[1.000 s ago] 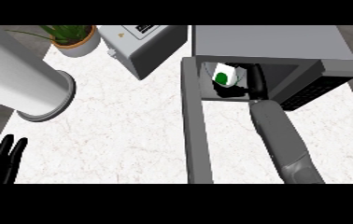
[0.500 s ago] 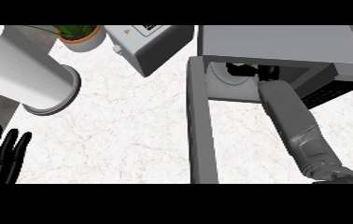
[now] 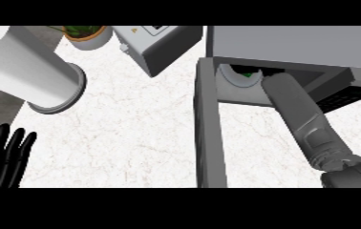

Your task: Pick up the milk, place it into the microwave and close the microwave

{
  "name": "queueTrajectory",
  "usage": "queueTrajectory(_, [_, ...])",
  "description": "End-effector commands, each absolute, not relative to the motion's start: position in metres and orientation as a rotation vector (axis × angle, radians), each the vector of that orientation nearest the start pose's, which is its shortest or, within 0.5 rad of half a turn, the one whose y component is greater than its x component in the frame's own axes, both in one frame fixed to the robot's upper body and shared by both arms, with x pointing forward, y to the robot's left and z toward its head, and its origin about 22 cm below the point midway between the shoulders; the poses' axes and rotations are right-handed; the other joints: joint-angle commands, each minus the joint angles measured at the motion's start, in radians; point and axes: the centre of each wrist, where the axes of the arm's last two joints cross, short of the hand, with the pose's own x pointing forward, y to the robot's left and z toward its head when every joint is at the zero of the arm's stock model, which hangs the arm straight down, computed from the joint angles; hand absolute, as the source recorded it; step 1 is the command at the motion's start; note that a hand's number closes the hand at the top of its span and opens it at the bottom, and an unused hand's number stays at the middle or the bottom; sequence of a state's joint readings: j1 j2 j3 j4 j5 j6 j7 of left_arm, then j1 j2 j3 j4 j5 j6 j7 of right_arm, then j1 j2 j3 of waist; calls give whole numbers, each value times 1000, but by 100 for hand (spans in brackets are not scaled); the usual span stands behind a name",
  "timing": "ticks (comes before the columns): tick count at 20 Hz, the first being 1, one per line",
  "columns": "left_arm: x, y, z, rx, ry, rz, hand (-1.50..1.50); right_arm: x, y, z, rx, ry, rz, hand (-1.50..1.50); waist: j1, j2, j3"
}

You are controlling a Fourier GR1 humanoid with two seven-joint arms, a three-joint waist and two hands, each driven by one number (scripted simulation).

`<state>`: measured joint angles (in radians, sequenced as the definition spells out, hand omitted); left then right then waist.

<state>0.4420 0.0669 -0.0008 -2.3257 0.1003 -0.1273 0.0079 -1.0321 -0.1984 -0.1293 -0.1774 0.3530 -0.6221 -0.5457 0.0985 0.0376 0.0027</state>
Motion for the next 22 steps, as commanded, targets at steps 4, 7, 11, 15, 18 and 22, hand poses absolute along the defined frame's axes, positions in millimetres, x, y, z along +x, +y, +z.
queueTrajectory(4, [124, 262, 108, 26, -1921, -90, -150, 436, -194, 23, -759, -1766, 536, -150, 13, 5, 0])
queueTrajectory(7, [117, 259, 109, 31, -1888, -92, -150, 433, -187, 18, -734, -1772, 494, -150, 15, 4, 1])
queueTrajectory(11, [127, 256, 105, 64, -1910, -89, -150, 439, -180, 30, -742, -1786, 471, -150, -9, -1, 0])
queueTrajectory(15, [128, 253, 102, 70, -1911, -86, -150, 440, -178, 31, -771, -1779, 404, -150, -16, -4, 0])
queueTrajectory(18, [121, 252, 104, 35, -1911, -83, -150, 442, -196, 36, -806, -1810, 349, -150, -8, -3, 0])
queueTrajectory(22, [120, 248, 101, 40, -1900, -101, -150, 442, -218, 38, -834, -1817, 338, -150, -11, 0, 0])
